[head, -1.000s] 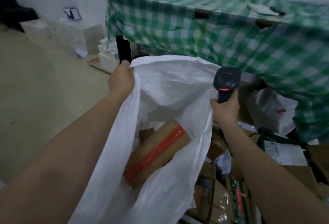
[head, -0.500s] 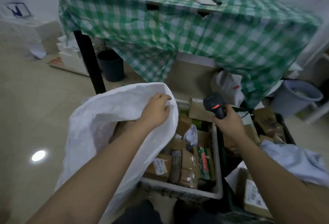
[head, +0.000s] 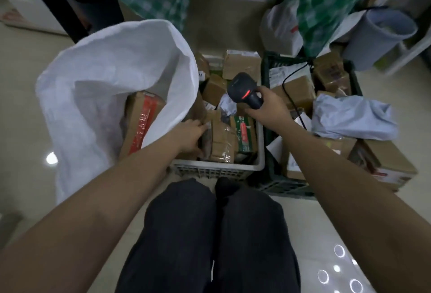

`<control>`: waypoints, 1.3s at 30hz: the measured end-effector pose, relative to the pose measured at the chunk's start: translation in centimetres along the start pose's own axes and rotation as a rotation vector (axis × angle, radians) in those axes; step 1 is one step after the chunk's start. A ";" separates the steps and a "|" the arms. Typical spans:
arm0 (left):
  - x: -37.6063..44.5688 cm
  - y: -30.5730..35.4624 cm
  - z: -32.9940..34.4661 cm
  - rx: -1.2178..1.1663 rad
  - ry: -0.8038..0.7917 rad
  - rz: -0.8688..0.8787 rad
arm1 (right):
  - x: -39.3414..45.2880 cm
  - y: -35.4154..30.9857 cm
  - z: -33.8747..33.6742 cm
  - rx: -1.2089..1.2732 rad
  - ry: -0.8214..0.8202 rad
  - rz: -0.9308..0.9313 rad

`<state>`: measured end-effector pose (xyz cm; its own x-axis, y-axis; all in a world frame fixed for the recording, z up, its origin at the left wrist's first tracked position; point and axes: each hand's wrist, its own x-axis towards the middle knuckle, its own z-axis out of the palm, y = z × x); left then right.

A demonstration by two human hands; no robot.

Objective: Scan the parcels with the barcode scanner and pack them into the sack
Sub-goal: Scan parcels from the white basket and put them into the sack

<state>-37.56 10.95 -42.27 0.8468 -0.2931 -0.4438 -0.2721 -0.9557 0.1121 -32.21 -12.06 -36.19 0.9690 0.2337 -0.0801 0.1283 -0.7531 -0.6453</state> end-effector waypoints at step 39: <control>1.4 2.6 -6.9 -0.849 0.900 -0.081 | 3.6 -3.8 0.0 0.929 0.504 0.310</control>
<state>-33.89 7.84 -36.45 0.9511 0.1748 0.2548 -0.1068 -0.5877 0.8020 -29.22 -8.34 -34.07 0.9339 -0.3227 -0.1542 -0.1390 0.0697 -0.9878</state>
